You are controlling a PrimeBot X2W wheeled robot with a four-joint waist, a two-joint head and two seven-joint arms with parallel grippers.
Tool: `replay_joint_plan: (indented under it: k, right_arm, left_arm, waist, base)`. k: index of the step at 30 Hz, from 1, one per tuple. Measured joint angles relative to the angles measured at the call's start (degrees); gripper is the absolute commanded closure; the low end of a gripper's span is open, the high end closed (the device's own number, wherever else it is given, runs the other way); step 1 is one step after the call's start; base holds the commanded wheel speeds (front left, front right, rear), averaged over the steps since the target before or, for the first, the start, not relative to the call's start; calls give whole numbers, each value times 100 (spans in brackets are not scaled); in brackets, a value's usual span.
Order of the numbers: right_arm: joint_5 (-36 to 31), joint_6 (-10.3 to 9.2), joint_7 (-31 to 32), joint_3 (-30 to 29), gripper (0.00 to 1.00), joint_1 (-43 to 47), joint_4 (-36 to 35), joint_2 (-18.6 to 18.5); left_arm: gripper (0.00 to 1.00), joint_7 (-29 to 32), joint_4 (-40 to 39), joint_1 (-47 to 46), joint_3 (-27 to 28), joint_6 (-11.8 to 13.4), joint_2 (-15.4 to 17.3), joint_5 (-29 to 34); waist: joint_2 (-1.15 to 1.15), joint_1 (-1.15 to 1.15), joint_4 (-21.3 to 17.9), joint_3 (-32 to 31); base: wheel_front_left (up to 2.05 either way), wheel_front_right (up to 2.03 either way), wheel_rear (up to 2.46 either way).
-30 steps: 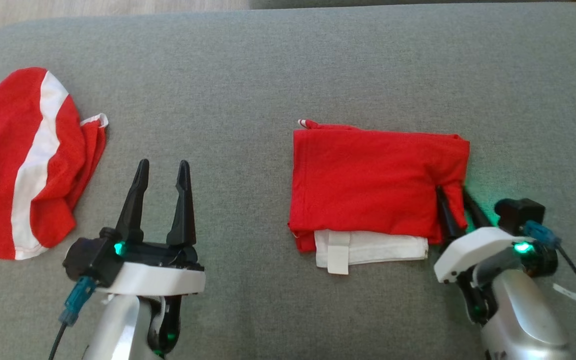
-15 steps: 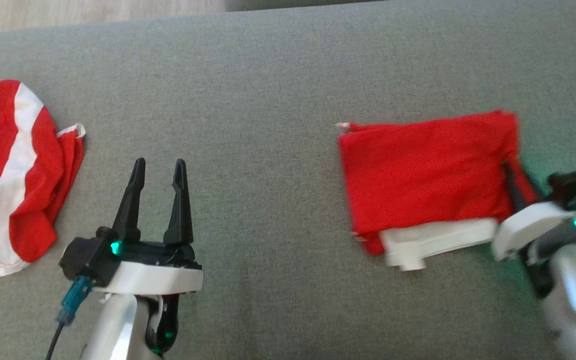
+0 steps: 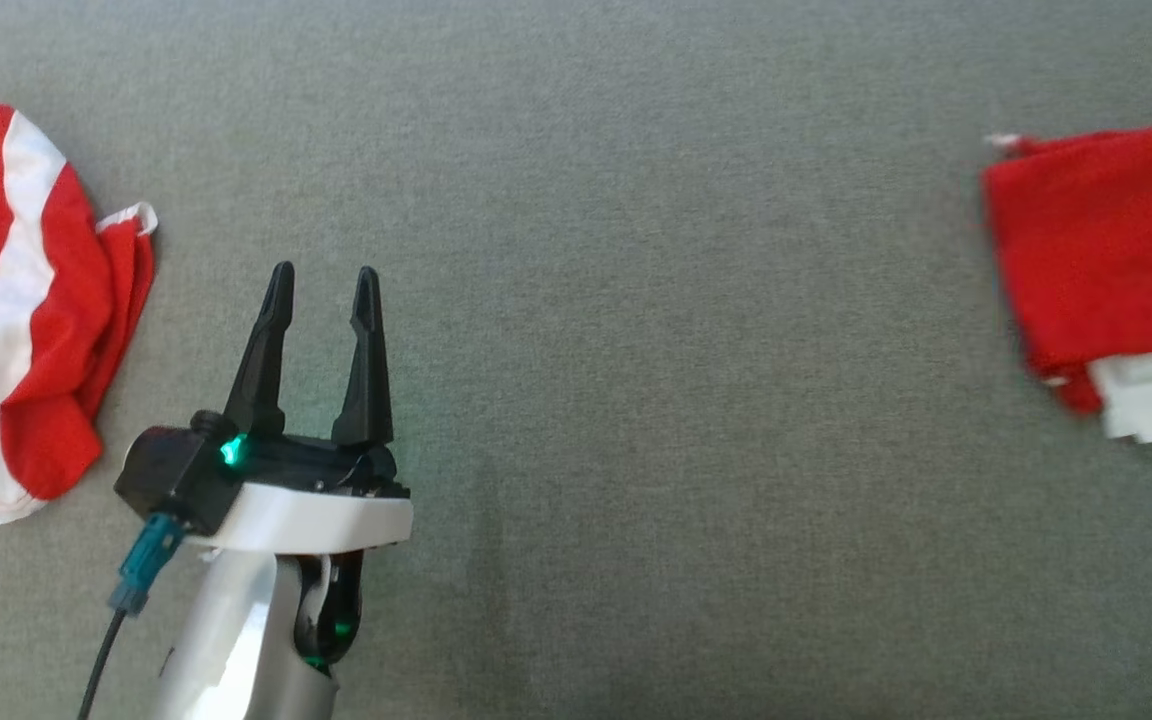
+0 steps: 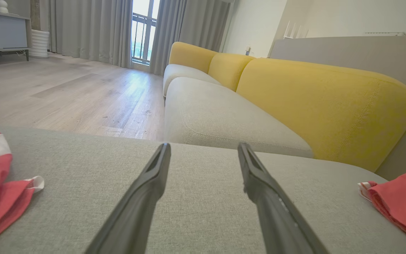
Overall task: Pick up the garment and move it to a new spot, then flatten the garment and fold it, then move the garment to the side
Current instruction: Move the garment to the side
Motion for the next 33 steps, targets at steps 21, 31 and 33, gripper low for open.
replay_joint_plan:
  k: [21,31,33]
  right_arm:
    - [-558,0,-177,-939,0,-194,-24,363]
    - [264,0,-285,-231,0,12,-1077,1043]
    - [421,0,-316,-220,0,174,-1351,1246]
  left_arm:
    - [0,0,63,-75,37,0,-4,0]
    - [0,0,68,45,145,0,-4,-2]
    - [0,0,38,117,169,0,-4,-3]
  waist:
    - [0,-1,-24,-21]
    - [0,-2,-159,-429]
    - [0,-2,-189,-525]
  base:
    - [0,0,0]
    - [0,0,0]
    - [0,0,0]
